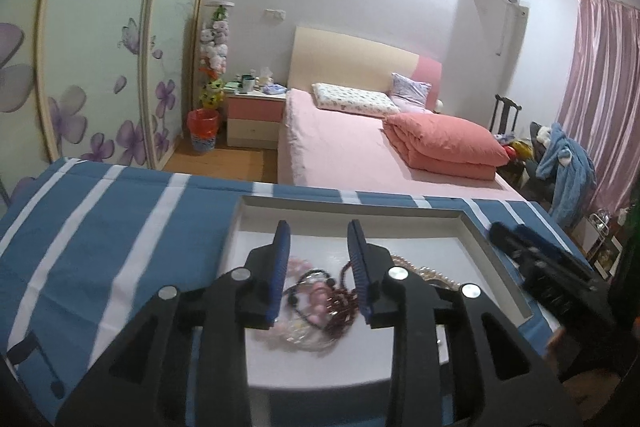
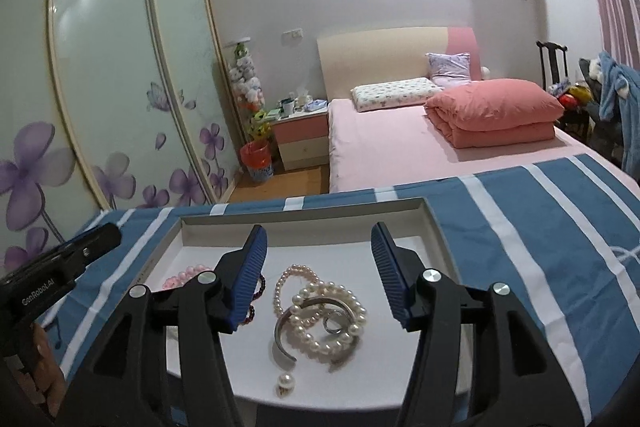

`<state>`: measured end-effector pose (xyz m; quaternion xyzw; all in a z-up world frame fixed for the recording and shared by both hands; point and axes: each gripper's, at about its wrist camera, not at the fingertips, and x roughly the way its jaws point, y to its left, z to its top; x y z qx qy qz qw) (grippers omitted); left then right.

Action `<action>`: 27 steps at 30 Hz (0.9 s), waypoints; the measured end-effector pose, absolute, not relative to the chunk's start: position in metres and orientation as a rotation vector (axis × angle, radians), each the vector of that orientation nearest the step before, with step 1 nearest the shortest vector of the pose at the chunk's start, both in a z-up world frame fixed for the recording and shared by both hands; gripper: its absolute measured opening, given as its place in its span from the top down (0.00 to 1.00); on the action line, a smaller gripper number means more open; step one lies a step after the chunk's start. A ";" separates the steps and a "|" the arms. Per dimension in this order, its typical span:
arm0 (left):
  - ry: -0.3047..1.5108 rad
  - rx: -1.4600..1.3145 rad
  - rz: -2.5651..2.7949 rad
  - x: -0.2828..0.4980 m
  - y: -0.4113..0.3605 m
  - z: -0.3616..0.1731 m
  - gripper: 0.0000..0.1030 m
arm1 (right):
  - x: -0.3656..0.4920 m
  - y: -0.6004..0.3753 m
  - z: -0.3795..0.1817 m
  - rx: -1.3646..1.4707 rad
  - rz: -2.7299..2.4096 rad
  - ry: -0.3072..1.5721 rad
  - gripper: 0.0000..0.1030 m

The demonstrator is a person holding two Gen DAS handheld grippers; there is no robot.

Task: Organize jewelry

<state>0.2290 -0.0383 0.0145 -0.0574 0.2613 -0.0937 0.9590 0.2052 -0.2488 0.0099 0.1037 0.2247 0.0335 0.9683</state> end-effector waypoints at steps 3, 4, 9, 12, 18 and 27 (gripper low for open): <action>0.519 -0.118 -0.171 0.213 -0.027 0.020 0.62 | 0.191 -0.258 0.015 0.241 0.061 0.450 0.46; 0.514 -0.117 -0.165 0.206 -0.022 0.022 0.61 | 0.184 -0.259 0.017 0.244 0.058 0.451 0.46; 0.467 -0.092 -0.126 0.163 -0.009 0.030 0.43 | 0.149 -0.254 0.023 0.223 0.056 0.452 0.40; 0.435 -0.080 -0.100 0.133 -0.001 0.031 0.26 | 0.125 -0.247 0.024 0.205 0.058 0.449 0.29; 0.391 -0.058 -0.056 0.083 0.007 0.026 0.04 | 0.088 -0.234 0.028 0.180 0.070 0.423 0.02; 0.378 -0.036 -0.033 0.046 0.006 0.023 0.04 | 0.052 -0.220 0.029 0.112 0.055 0.361 0.02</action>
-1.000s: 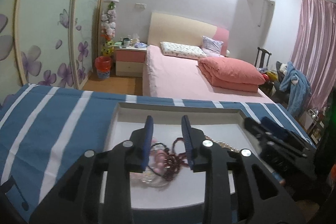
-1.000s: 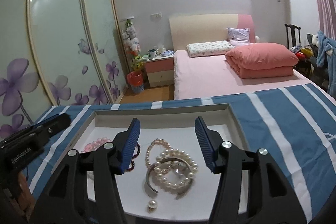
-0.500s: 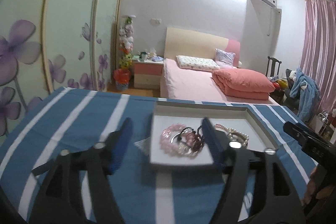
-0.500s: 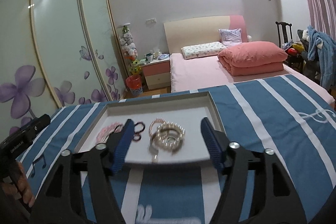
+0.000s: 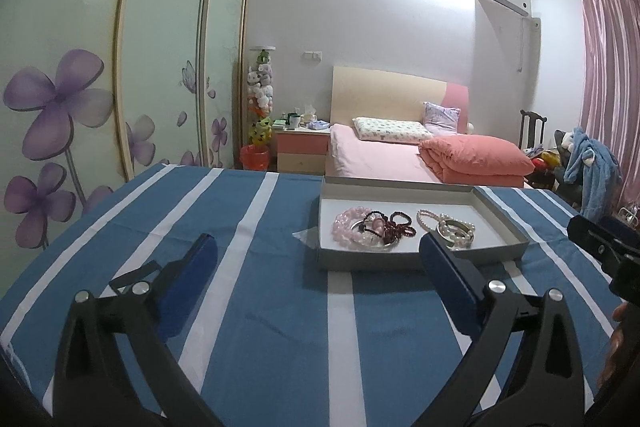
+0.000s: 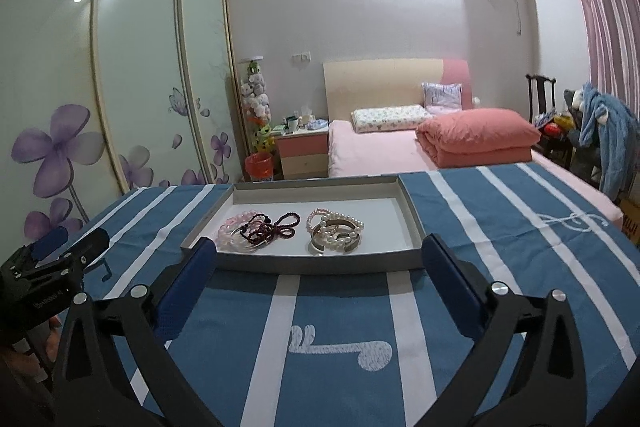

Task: Organize jewelry

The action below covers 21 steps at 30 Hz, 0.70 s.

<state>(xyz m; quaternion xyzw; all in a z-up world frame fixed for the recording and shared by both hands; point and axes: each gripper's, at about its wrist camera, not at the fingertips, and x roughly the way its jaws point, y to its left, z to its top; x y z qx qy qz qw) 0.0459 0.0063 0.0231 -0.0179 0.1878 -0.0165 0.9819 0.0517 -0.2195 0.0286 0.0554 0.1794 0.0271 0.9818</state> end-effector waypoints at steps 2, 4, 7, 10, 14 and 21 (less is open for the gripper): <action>0.364 -0.025 -0.030 0.038 0.005 0.024 0.04 | 0.045 -0.217 0.028 0.099 0.047 0.344 0.02; 0.351 -0.015 -0.029 0.031 0.003 0.024 0.04 | 0.038 -0.215 0.026 0.091 0.042 0.331 0.02; 0.337 0.003 -0.025 0.023 -0.001 0.023 0.04 | 0.031 -0.214 0.022 0.085 0.034 0.317 0.02; 0.333 0.004 -0.027 0.017 -0.001 0.020 0.04 | 0.026 -0.216 0.017 0.088 0.028 0.309 0.02; 0.333 -0.005 -0.028 0.013 -0.001 0.015 0.04 | 0.021 -0.219 0.010 0.091 0.022 0.301 0.02; 0.340 -0.008 -0.031 0.011 -0.001 0.014 0.04 | 0.018 -0.221 0.006 0.104 0.018 0.304 0.02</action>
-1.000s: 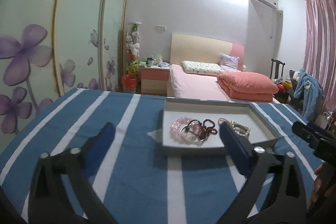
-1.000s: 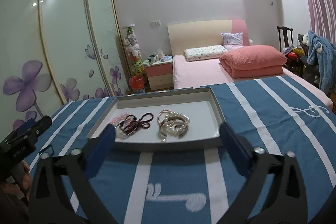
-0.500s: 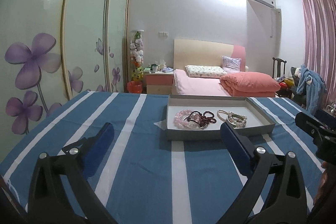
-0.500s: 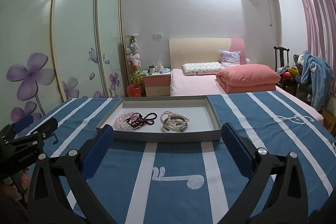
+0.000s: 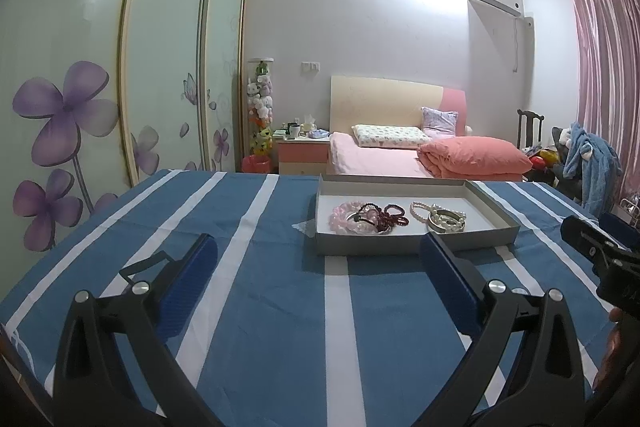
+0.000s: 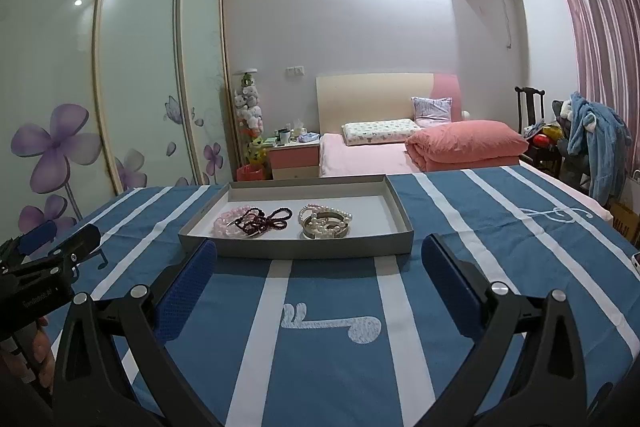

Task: Organize jewelry

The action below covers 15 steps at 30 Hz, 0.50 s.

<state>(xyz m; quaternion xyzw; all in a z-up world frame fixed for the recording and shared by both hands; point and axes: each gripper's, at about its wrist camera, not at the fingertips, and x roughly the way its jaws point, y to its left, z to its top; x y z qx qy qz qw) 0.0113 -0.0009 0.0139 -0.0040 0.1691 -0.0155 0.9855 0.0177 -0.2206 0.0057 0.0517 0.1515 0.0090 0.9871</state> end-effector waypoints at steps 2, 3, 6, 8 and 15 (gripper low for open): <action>0.344 -0.008 -0.030 0.012 -0.001 0.013 0.04 | 0.017 -0.220 0.006 0.103 0.017 0.303 0.02; 0.346 -0.009 -0.029 0.012 -0.001 0.013 0.04 | 0.017 -0.220 0.006 0.103 0.018 0.304 0.02; 0.352 -0.010 -0.028 0.012 -0.001 0.011 0.04 | 0.017 -0.220 0.005 0.104 0.020 0.308 0.02; 0.355 -0.008 -0.028 0.013 -0.002 0.011 0.04 | 0.017 -0.220 0.005 0.105 0.021 0.310 0.02; 0.358 -0.007 -0.027 0.014 -0.002 0.011 0.04 | 0.017 -0.219 0.004 0.104 0.026 0.319 0.02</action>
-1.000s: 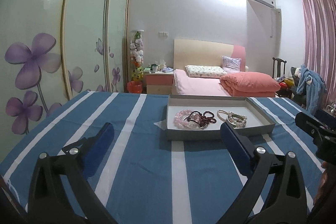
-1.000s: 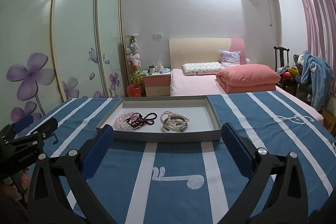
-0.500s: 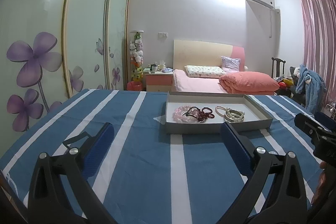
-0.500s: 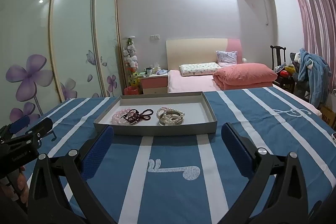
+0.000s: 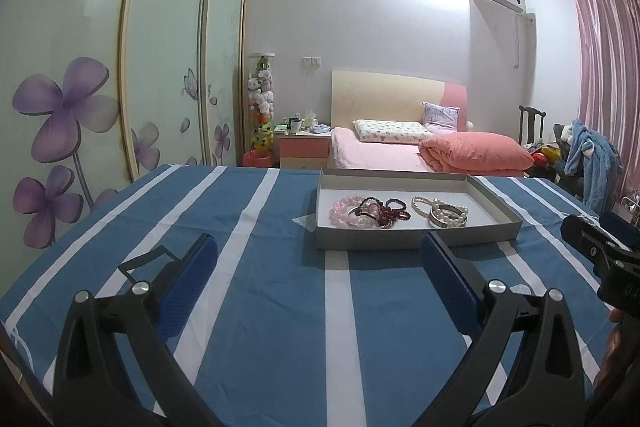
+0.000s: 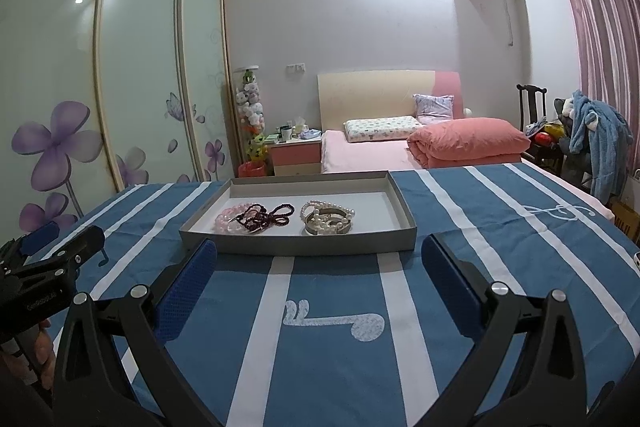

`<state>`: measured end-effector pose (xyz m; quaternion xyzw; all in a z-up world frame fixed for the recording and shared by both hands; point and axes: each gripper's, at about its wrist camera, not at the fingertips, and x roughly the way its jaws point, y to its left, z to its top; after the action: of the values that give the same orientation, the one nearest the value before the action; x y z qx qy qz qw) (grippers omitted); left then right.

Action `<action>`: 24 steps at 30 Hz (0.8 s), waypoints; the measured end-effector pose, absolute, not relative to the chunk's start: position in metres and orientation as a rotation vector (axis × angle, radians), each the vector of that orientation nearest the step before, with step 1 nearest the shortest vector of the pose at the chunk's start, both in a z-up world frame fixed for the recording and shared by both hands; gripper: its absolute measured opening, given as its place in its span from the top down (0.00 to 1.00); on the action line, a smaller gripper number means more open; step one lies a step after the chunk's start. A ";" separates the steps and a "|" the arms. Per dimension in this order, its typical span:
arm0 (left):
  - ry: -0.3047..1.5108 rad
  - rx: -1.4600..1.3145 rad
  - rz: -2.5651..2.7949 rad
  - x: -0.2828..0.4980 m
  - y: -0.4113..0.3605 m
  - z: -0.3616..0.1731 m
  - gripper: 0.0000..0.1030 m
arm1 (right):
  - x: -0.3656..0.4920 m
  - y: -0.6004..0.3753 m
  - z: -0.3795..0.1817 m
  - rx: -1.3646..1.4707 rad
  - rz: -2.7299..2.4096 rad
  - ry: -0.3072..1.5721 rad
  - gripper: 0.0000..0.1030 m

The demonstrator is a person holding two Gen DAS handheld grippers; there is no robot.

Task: Organize jewelry

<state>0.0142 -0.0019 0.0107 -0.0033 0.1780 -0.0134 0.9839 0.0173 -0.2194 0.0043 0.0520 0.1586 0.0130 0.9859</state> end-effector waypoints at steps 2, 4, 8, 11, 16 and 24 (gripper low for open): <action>0.360 -0.007 -0.026 0.015 -0.002 0.010 0.04 | 0.017 -0.219 0.004 0.105 0.027 0.319 0.02; 0.361 -0.007 -0.026 0.015 -0.003 0.009 0.04 | 0.018 -0.220 0.004 0.107 0.026 0.321 0.02; 0.360 -0.006 -0.026 0.015 -0.003 0.009 0.04 | 0.018 -0.220 0.003 0.111 0.025 0.323 0.02; 0.361 -0.007 -0.026 0.015 -0.003 0.009 0.04 | 0.018 -0.220 0.003 0.110 0.025 0.324 0.02; 0.362 -0.007 -0.026 0.015 -0.002 0.009 0.04 | 0.018 -0.222 0.001 0.112 0.025 0.329 0.02; 0.362 -0.006 -0.026 0.015 -0.002 0.009 0.04 | 0.018 -0.223 0.000 0.114 0.025 0.332 0.02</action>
<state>0.0150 -0.0024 0.0094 -0.0030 0.1800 -0.0129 0.9836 0.0180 -0.2227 0.0001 0.0567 0.1651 0.0124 0.9846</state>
